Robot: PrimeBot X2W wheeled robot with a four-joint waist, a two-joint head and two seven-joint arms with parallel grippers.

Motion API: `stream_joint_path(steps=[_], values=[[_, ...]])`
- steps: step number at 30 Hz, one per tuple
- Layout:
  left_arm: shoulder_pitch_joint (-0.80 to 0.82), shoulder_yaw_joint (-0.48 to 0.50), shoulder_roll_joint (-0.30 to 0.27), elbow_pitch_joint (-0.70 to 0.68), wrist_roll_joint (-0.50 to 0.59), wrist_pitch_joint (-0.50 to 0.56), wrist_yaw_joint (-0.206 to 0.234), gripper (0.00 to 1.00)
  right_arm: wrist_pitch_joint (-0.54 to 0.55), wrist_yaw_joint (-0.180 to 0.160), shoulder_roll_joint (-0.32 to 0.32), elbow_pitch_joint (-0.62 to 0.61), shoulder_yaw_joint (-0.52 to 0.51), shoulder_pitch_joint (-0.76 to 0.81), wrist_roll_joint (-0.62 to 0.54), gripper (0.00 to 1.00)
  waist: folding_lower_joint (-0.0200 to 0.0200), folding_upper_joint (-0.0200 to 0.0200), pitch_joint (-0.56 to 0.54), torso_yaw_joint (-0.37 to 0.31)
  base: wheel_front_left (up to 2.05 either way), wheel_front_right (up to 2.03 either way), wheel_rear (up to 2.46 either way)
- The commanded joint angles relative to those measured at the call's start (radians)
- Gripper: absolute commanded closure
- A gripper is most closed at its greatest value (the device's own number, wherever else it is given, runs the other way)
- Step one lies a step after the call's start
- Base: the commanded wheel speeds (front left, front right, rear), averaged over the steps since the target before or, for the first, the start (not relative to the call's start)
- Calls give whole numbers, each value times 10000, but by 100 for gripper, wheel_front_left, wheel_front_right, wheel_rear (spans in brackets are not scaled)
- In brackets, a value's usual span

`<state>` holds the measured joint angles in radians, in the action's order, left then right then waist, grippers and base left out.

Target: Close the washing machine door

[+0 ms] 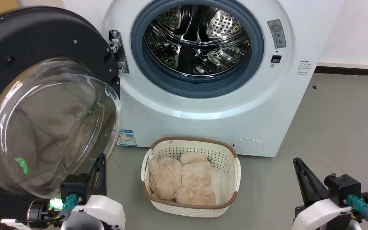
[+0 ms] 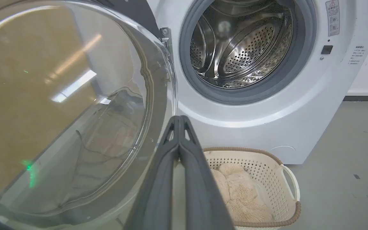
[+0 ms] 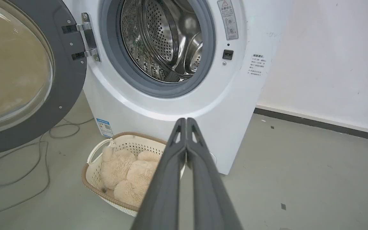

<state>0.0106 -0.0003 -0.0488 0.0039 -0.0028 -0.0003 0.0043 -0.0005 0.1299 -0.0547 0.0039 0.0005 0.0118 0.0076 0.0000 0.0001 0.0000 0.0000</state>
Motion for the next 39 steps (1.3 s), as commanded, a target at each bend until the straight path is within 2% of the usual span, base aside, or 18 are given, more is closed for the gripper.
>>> stream_joint_path(steps=[1, 34, 35, 39], values=[[-106, 3, -14, -39, 28, 3, -43, 100, 5, 8, 45, -39, -5, -118, -76, 100, 0, -1, 0, 0, 0, 0, 0], [-106, 3, -14, -39, 28, 3, -43, 100, 5, 8, 45, -39, -5, -118, -76, 100, 0, -1, 0, 0, 0, 0, 0], [-1, -4, 0, 0, 0, 0, 0, 0, 0, 0, 0, 0, -4, -1, 0, 0, 0, -1, 0, 0, 0, 0, 0], [2, -13, 2, 16, -12, -29, 34, 0, -29, 0, 1, 17, -27, 0, 28, 0, 0, -1, 3, 0, 0, 0, 0]])
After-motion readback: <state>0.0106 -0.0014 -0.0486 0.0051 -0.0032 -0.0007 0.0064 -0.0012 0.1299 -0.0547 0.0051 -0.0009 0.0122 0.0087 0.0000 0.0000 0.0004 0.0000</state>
